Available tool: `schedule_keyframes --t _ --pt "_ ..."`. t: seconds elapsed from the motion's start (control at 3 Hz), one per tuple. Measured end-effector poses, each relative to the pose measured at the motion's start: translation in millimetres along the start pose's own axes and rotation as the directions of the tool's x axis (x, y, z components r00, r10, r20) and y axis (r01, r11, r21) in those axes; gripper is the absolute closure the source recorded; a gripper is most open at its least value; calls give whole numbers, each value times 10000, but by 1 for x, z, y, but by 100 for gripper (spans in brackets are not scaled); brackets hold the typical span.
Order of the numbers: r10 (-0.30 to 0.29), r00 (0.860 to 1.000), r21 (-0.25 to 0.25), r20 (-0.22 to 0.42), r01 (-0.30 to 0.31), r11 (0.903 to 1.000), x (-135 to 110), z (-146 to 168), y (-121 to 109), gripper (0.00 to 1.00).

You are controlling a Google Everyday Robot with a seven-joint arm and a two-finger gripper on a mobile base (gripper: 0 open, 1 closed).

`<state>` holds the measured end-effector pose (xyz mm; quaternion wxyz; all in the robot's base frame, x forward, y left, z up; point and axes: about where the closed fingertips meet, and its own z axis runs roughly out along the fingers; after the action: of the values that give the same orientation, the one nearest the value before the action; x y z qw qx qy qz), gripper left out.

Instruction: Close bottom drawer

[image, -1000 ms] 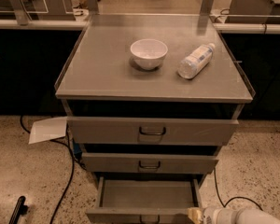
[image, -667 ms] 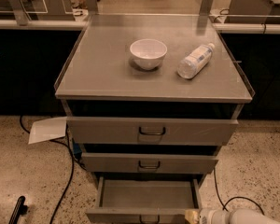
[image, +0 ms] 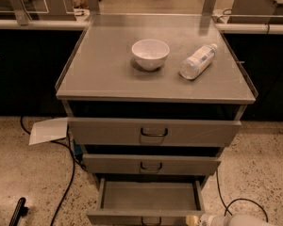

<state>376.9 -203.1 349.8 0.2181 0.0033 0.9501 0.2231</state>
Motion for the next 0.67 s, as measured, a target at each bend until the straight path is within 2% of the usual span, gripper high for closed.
schedule_keyframes --t 0.33,0.67 --pt "716 9973 299 -164 -710 9970 17 34 -29 100" --pt "1290 9913 626 -245 -1272 9899 30 66 -57 100"
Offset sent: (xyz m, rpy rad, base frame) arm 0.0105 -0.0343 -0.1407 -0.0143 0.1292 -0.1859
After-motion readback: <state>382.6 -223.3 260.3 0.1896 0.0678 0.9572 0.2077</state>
